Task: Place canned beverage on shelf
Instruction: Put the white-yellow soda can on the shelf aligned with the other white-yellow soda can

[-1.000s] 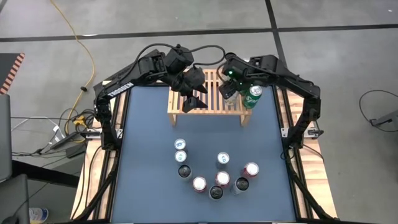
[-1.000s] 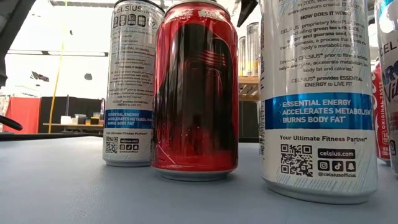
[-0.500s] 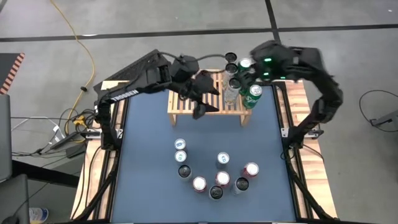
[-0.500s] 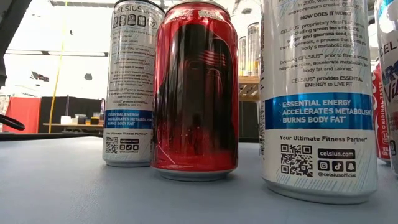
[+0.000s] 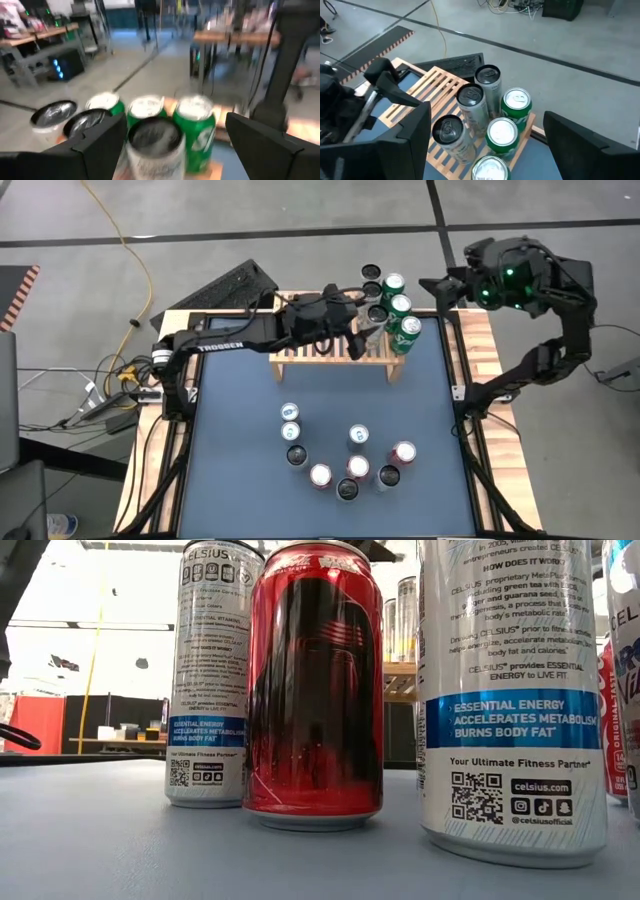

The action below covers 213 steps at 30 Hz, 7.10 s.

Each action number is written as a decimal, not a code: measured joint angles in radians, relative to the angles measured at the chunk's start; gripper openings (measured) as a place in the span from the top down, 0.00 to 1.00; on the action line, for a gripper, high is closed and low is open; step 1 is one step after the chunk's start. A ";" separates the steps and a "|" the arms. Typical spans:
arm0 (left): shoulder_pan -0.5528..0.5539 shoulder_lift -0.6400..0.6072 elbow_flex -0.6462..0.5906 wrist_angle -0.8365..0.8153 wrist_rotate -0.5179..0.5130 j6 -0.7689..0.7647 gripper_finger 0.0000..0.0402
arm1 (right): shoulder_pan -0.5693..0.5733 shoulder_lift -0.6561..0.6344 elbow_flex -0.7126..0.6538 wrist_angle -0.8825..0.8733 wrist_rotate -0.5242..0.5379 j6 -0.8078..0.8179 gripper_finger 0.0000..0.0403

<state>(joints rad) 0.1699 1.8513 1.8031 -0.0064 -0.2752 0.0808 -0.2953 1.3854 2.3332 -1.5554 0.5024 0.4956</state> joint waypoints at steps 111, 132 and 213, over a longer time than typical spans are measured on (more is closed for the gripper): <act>0.003 0.134 -0.090 0.073 -0.175 -0.143 0.33 | 0.001 0.028 -0.001 -0.016 -0.009 -0.216 0.21; 0.026 0.109 -0.089 -0.022 -0.050 -0.086 0.46 | 0.000 0.028 -0.001 -0.016 -0.033 -0.217 0.21; 0.234 0.067 -0.092 -0.025 0.686 0.044 0.46 | 0.001 0.028 -0.001 -0.016 -0.033 -0.242 0.21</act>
<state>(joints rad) 0.4042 1.9186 1.7115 -0.0316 0.4111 0.1251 -0.2947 1.4136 2.3325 -1.5711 0.4690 0.2535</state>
